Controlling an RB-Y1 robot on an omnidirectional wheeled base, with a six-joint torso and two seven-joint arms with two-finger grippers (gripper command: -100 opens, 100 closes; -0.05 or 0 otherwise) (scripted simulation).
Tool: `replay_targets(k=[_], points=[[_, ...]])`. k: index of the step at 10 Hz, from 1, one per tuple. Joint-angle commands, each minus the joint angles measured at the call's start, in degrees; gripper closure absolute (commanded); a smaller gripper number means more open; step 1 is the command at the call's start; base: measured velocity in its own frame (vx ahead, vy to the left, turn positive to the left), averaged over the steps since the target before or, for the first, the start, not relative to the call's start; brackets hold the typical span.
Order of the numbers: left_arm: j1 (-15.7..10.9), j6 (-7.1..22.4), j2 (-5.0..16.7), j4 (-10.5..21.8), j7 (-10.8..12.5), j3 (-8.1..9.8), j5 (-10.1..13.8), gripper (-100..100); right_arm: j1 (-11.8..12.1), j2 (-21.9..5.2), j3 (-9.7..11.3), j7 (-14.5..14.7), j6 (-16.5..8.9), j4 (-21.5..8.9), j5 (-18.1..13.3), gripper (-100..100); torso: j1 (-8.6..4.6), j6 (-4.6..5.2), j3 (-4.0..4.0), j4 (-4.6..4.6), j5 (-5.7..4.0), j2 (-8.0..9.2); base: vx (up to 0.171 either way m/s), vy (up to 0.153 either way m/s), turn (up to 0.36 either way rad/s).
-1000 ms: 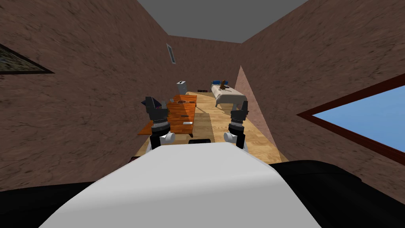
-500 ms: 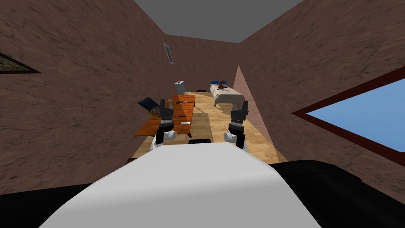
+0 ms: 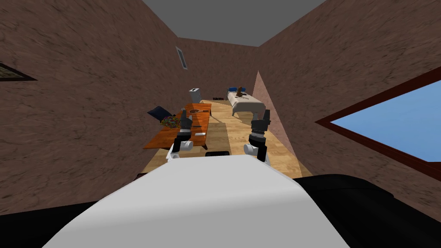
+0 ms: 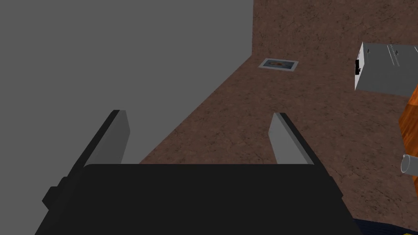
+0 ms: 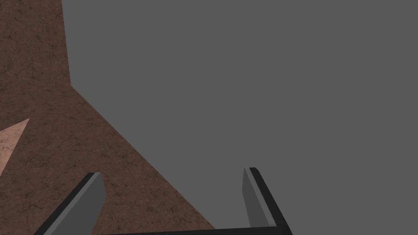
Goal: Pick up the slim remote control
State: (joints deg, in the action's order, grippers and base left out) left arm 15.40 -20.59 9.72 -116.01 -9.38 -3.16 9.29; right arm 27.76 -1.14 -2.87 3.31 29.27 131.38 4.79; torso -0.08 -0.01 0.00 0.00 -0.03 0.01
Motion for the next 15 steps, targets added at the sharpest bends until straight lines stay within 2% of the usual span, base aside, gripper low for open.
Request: replay_targets(k=[1,2,3,4,5,6,7,8,9,10,11,13,14,15], points=[[-1.89,1.91,1.08,2.86,-0.66,-0.09,1.53,-100,0.00,0.00,0.00,0.00,0.00,0.00,0.00,0,0.00,0.00,0.00,0.00,0.00,0.00,0.000,-0.045,-0.045],[-1.89,1.91,1.08,3.56,-0.66,-0.09,1.53,-100,0.00,0.00,0.00,0.00,0.00,0.00,0.00,0,-0.08,0.01,0.00,0.00,-0.01,0.00,0.002,-0.045,-0.015],[-3.54,4.22,2.07,5.11,-1.34,-0.21,3.04,-100,0.00,0.00,0.00,0.00,0.00,0.00,0.00,0,-0.07,0.00,-0.01,0.00,-0.01,-0.01,0.015,-0.062,-0.025],[-3.54,4.22,2.07,6.18,-1.34,-0.21,3.04,-100,0.00,0.00,0.00,0.00,0.00,0.00,0.00,0,-0.13,0.01,-0.03,-0.01,-0.03,-0.06,0.013,-0.054,-0.016],[-5.18,6.58,3.07,8.30,-2.01,-0.34,4.59,-100,0.00,0.00,0.00,0.00,0.00,0.00,0.00,0,-0.11,0.01,-0.04,-0.02,-0.02,-0.07,0.022,-0.059,-0.039],[-5.18,6.58,3.07,9.70,-2.01,-0.34,4.59,-100,0.00,0.00,0.00,0.00,0.00,0.00,0.00,0,-0.12,0.00,-0.05,-0.02,-0.03,-0.09,0.023,-0.046,-0.013],[-6.77,8.52,4.06,12.34,-2.66,-0.47,6.19,-100,0.00,0.00,0.00,0.00,0.00,0.00,0.00,0,-0.08,0.00,-0.06,-0.03,-0.02,-0.10,0.025,-0.051,-0.036],[-6.77,8.98,4.06,12.97,-2.66,-0.47,6.19,-100,0.00,0.00,0.00,0.00,0.00,0.00,0.00,0,-0.10,0.01,-0.07,-0.02,-0.02,-0.12,0.027,-0.042,-0.019],[-8.32,11.41,5.03,14.91,-3.31,-0.60,7.81,-100,0.00,0.00,0.00,0.00,0.00,0.00,0.00,0,-0.07,-0.01,-0.06,-0.03,-0.02,-0.10,0.042,-0.054,-0.036],[-8.32,11.41,5.03,16.37,-3.31,-0.60,7.81,-100,0.00,0.00,0.00,0.00,0.00,0.00,0.00,0,-0.10,0.01,-0.09,-0.03,-0.02,-0.16,0.039,-0.046,-0.019],[-9.81,13.85,5.96,17.96,-3.93,-0.74,9.47,-100,0.01,0.00,0.00,0.00,0.00,0.00,0.00,0,-0.08,-0.01,-0.09,-0.04,-0.02,-0.15,0.054,-0.044,-0.041],[-9.81,13.85,5.96,19.88,-3.93,-0.74,9.47,-100,0.01,0.00,0.00,0.00,0.00,0.00,0.00,0,-0.05,0.00,-0.11,-0.05,-0.01,-0.19,0.030,-0.026,-0.008],[-11.22,16.29,6.86,22.02,-4.54,-0.90,11.15,-100,0.00,0.00,0.00,0.00,0.00,0.00,0.00,0,0.02,-0.02,-0.06,-0.03,0.00,-0.09,0.040,-0.029,-0.044],[-11.22,16.29,6.86,23.48,-4.54,-0.90,11.15,-100,0.00,0.00,0.00,0.00,0.00,0.00,0.00,0,-0.01,0.00,-0.08,-0.03,0.00,-0.14,0.042,-0.029,-0.022]])
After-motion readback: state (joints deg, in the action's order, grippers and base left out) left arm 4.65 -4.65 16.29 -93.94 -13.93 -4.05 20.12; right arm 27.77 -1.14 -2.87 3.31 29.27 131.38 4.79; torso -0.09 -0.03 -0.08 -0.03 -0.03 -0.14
